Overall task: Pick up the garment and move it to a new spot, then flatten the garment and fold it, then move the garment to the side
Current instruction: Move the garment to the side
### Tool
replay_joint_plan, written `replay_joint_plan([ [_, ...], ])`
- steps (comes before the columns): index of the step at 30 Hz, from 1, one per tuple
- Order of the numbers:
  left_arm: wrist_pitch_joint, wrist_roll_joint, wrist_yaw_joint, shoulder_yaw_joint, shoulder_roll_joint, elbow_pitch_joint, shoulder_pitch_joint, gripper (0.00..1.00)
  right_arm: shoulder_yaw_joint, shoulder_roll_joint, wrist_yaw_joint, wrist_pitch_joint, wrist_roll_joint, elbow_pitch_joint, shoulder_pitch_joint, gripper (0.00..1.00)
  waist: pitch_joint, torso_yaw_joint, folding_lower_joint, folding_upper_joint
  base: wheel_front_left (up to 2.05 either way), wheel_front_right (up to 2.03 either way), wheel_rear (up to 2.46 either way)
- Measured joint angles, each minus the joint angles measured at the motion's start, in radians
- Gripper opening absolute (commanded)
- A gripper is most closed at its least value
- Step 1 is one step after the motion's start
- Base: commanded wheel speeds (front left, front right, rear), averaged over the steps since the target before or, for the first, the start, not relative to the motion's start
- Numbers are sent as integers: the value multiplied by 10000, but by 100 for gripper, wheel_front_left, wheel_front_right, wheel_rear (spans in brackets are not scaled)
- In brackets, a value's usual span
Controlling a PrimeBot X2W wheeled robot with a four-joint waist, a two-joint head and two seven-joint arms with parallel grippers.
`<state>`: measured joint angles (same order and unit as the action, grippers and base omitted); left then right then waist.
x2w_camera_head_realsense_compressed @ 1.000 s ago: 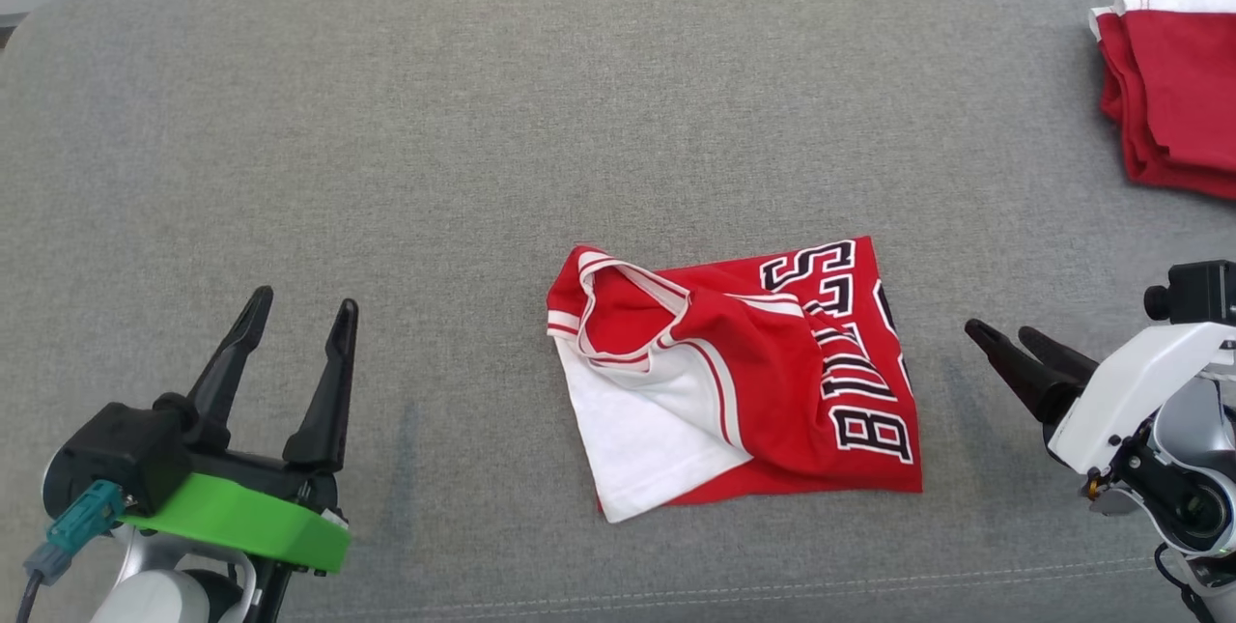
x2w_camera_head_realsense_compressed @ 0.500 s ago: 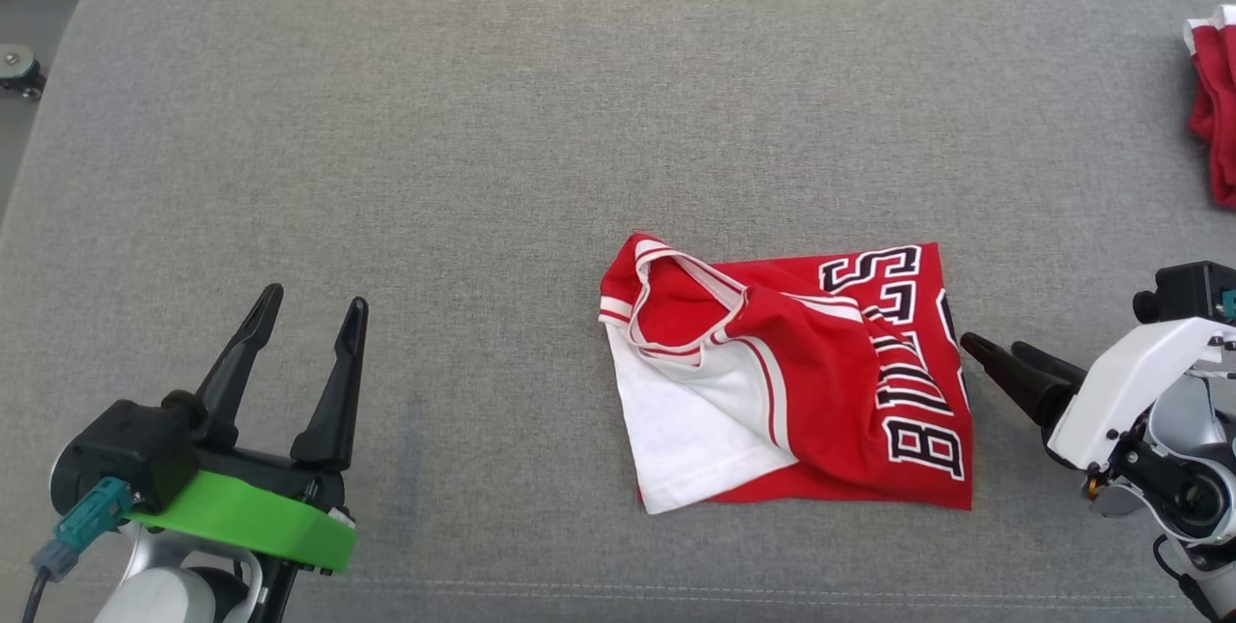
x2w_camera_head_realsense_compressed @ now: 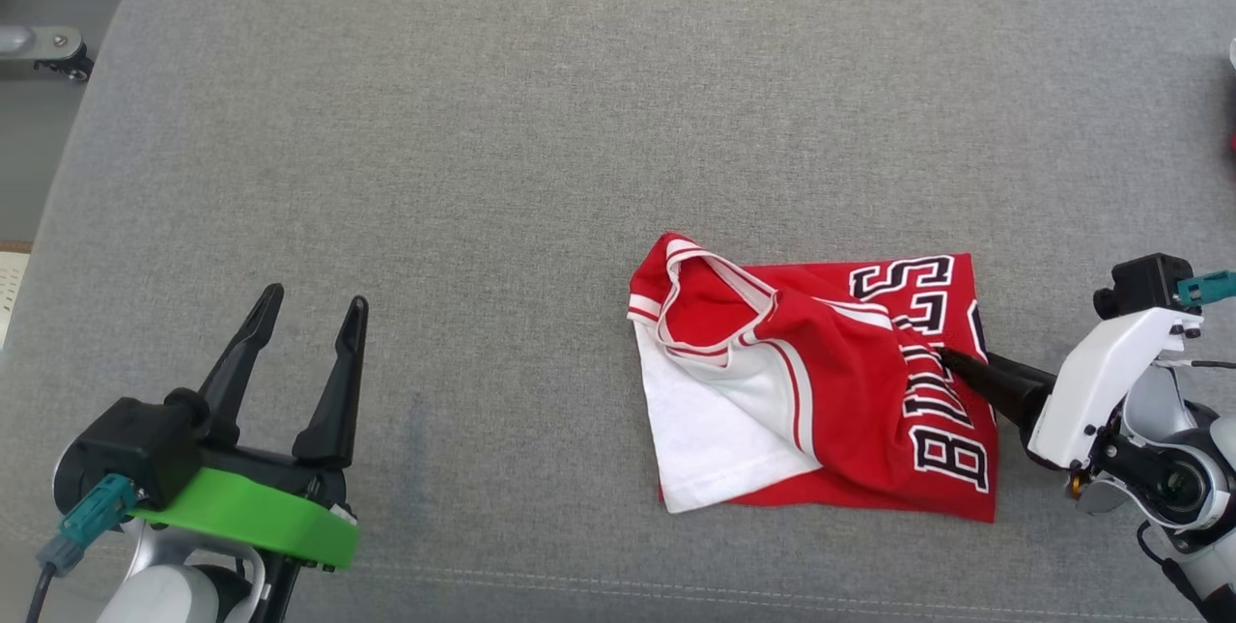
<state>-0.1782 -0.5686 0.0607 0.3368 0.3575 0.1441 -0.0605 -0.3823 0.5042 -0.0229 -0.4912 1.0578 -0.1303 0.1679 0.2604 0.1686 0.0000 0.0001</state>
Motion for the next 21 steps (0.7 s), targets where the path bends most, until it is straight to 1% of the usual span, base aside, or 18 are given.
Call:
replay_joint_plan([
  [2, -2, 0, 0, -6, -19, -17, -4, 100, -40, 15, 132, -115, 4, 0, 118, 0, -4, 29, 0, 0, 0, 0, 0],
  [4, -38, 0, 0, -10, -67, -40, -4, 100, -6, 50, 163, -121, 90, 44, 232, 0, -28, 51, 0, 0, 0, 0, 0],
  [6, -90, 0, 0, -23, -117, -77, -5, 100, 38, 150, 274, -209, 102, 157, 379, 0, -66, 66, 0, 0, 0, 0, 0],
  [14, -267, -109, -2, -29, -366, -407, -7, 100, -12, 907, 756, -704, 31, 1289, 923, 0, -398, 104, 0, 0, 0, 0, 0],
  [18, -345, -194, -36, -10, -566, -579, -4, 100, -291, 1089, 859, -1164, -12, 2096, 1059, 0, -653, 118, 0, 0, 0, 0, 0],
  [19, -345, -194, -36, -10, -566, -579, -4, 100, -291, 1089, 859, -1164, -12, 2096, 1059, 0, -653, 118, 0, 0, 0, 0, 0],
  [21, -397, -257, -50, 0, -625, -631, 1, 100, -397, 1101, 859, -1390, -6, 2520, 1135, 0, -782, 125, 0, 0, 0, 0, 0],
])
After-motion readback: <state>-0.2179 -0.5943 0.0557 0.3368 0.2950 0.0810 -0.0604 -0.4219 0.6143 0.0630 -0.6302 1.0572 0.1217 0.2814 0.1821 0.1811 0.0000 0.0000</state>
